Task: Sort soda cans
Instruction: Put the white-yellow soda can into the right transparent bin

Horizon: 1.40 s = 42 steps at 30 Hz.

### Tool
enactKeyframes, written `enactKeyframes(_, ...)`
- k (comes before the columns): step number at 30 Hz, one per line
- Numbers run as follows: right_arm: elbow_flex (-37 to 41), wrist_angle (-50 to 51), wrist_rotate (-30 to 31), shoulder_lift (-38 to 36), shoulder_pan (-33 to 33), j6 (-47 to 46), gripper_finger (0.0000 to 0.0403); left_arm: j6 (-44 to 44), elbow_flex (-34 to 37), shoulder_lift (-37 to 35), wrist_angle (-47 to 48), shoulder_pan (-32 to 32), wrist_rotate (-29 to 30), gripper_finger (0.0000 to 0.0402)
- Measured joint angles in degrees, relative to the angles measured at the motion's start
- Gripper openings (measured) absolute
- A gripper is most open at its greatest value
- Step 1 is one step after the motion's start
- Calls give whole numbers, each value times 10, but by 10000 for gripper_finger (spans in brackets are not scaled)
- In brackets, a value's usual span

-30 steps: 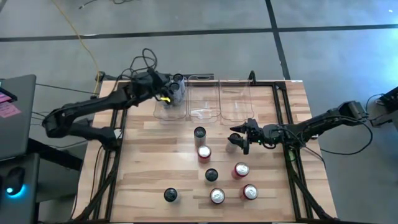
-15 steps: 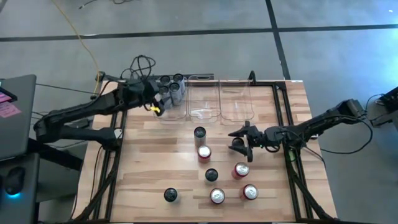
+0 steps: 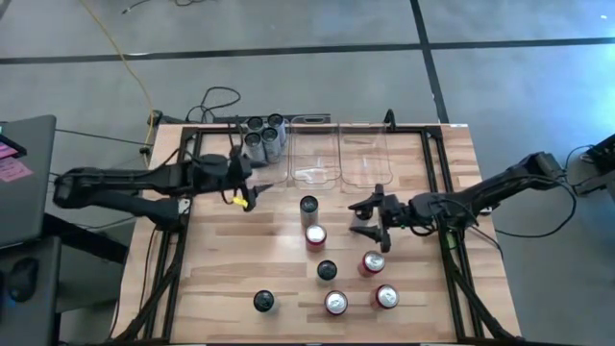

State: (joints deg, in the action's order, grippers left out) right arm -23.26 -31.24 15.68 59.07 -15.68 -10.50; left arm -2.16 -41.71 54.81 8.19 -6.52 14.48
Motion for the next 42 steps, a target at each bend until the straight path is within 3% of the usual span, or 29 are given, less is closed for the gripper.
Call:
enactKeyframes(6,-90,232,68,0,-6,-14,313,13,26,-1,-43,53,40,290)
enactKeyframes(12,-153,322,85,0,-25,-29,313,45,57,-1,-76,81,50,290)
enactKeyframes(21,-168,483,103,0,0,-229,313,74,84,-1,-106,90,50,290)
enactKeyframes(27,-168,508,100,0,-8,-237,322,75,84,-1,-113,90,50,290)
enactKeyframes(36,-169,528,106,15,-9,-218,394,84,84,-1,-112,89,50,290)
enactKeyframes(42,-171,526,129,45,0,-218,390,85,84,-1,-112,89,50,290)
